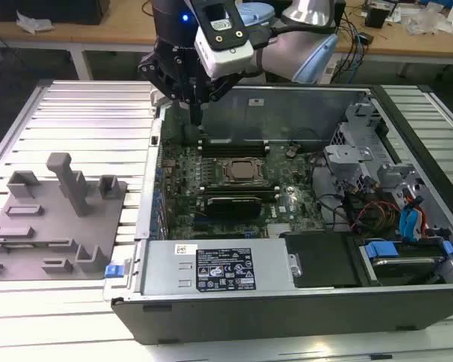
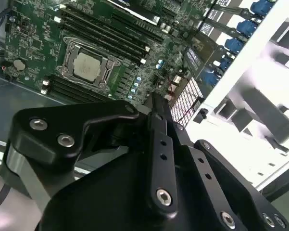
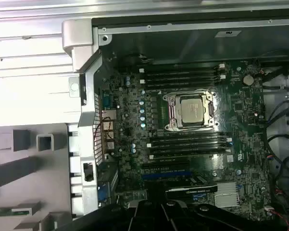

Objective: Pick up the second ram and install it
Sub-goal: 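Reach for the second ram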

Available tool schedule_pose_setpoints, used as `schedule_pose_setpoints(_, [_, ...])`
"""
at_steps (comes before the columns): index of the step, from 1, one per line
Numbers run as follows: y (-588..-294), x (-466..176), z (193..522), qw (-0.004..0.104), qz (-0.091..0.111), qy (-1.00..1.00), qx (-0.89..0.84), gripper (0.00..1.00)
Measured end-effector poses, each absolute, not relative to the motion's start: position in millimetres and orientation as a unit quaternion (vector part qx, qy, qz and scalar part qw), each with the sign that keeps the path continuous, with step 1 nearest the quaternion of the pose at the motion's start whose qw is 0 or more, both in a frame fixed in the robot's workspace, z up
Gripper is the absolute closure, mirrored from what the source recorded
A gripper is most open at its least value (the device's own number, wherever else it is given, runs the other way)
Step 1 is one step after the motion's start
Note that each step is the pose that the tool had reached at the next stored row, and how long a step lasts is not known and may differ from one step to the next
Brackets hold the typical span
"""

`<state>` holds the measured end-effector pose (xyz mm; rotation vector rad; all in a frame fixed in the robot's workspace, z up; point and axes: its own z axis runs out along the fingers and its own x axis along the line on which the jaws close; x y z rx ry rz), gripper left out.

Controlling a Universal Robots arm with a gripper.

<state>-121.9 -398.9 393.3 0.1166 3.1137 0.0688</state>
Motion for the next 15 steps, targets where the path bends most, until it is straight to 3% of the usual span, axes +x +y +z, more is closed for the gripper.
schedule_pose_setpoints(15, [-399,-213,393,0.013,0.022,0.999,0.037,0.89])
